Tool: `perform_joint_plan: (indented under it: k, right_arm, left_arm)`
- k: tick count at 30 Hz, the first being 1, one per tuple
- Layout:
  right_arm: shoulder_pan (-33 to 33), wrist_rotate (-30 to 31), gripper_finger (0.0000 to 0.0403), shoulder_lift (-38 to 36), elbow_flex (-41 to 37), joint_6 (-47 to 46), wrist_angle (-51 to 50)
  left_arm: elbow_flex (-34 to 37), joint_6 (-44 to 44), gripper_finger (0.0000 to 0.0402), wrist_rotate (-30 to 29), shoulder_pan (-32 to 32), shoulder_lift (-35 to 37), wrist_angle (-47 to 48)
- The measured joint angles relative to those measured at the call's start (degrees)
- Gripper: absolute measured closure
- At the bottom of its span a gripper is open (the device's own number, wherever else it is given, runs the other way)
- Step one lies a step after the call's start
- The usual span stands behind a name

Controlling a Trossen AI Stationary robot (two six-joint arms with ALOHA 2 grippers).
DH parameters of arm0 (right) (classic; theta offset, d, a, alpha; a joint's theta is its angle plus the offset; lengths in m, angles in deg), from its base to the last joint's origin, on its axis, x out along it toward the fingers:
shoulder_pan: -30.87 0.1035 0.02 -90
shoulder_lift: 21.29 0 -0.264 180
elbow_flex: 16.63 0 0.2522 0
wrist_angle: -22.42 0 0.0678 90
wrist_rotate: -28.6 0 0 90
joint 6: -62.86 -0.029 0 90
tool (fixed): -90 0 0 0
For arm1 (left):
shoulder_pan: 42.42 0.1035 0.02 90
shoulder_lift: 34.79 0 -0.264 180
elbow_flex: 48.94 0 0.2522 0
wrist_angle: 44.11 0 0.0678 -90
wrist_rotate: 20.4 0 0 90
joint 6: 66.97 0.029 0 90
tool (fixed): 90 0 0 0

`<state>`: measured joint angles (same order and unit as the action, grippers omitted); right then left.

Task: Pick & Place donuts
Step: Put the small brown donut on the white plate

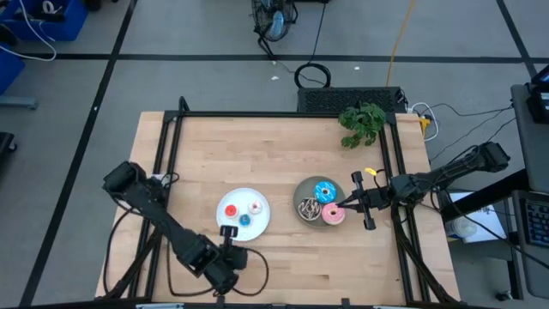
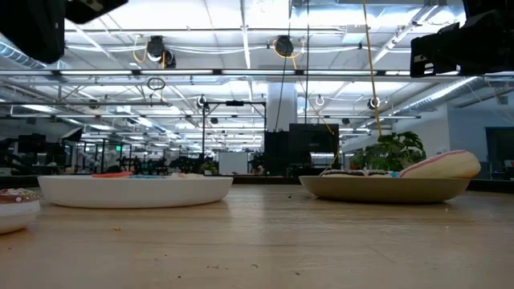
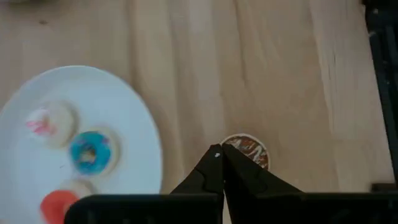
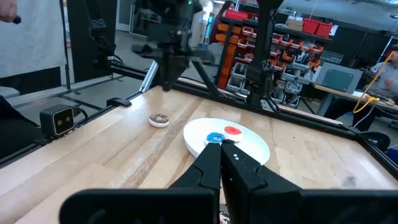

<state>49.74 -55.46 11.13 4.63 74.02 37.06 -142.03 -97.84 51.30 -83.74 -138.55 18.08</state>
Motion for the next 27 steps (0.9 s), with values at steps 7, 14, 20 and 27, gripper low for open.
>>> perform_joint_plan:
  k: [7, 14, 20, 27]
  right_arm:
    - [-0.02, 0.09, 0.0403, 0.00, 0.00, 0.00, 0.02]
    - [-0.02, 0.07, 0.0403, -0.02, 0.00, 0.00, 0.00]
    - [-0.01, 0.04, 0.0403, 0.00, 0.00, -0.60, -0.31]
    - [-0.01, 0.02, 0.0403, 0.00, 0.00, -0.61, -0.21]
  left_arm:
    - [-5.16, 3.77, 0.0398, 4.88, 0.53, -8.32, 5.16]
    - [-10.26, 3.93, 0.0375, 7.80, 1.71, -13.08, 11.52]
    - [-10.26, 3.97, 0.0337, 7.28, 1.44, -13.29, 11.55]
    - [-10.12, 0.12, 0.0249, 7.90, 2.06, -13.29, 11.98]
